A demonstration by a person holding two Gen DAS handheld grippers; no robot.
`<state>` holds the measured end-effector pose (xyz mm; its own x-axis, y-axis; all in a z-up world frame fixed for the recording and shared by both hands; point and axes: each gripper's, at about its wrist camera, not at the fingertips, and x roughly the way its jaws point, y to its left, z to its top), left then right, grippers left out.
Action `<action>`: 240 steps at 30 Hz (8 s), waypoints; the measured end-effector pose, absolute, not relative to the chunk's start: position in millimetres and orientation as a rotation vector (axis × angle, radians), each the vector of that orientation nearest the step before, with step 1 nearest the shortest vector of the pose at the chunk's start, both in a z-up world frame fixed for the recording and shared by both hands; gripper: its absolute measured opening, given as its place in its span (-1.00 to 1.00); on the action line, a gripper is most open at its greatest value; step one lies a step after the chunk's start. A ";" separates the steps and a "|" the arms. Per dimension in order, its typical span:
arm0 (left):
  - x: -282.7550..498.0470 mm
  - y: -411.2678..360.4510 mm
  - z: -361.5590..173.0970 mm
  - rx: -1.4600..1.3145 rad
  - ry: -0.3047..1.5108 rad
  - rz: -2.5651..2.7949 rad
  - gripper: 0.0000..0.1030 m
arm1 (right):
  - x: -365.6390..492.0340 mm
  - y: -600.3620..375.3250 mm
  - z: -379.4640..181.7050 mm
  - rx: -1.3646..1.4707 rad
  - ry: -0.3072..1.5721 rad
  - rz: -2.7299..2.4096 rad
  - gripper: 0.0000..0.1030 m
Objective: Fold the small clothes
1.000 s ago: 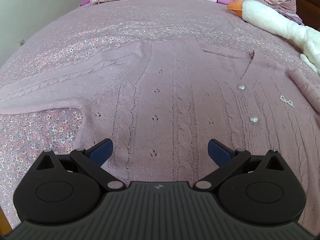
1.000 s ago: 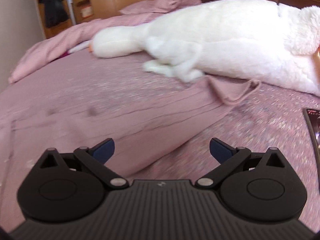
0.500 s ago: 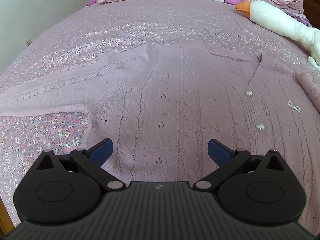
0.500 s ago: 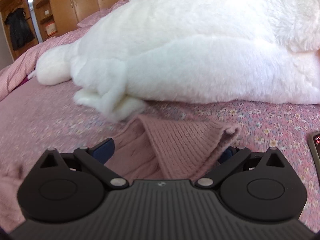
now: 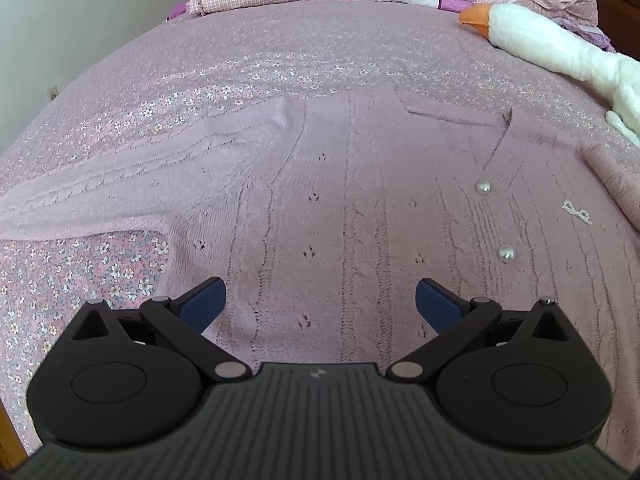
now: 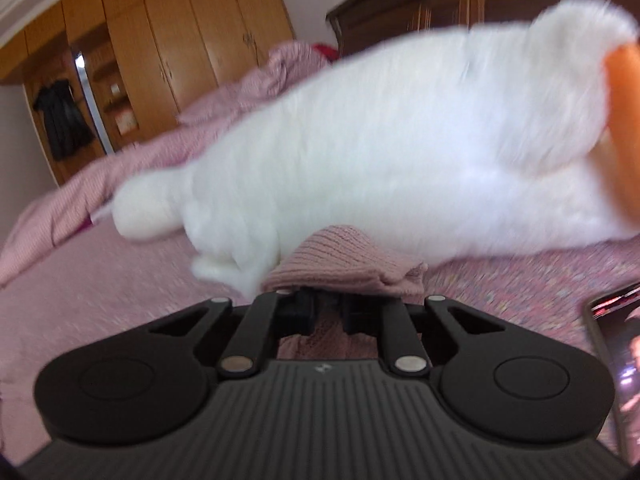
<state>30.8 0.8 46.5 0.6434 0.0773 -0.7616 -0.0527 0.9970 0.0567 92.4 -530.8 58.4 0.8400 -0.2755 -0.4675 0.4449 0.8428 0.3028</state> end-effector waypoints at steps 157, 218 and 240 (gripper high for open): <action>83.6 121.2 13.8 0.021 0.709 0.171 0.55 | 13.5 -234.1 53.4 0.382 0.657 -0.064 0.20; 120.0 24.4 19.2 0.064 0.784 -0.019 0.64 | 222.4 -268.8 46.0 0.041 0.862 0.495 -0.46; 115.6 26.5 21.2 0.053 0.781 -0.011 0.70 | 199.1 -226.7 59.9 -0.166 0.652 0.180 -0.75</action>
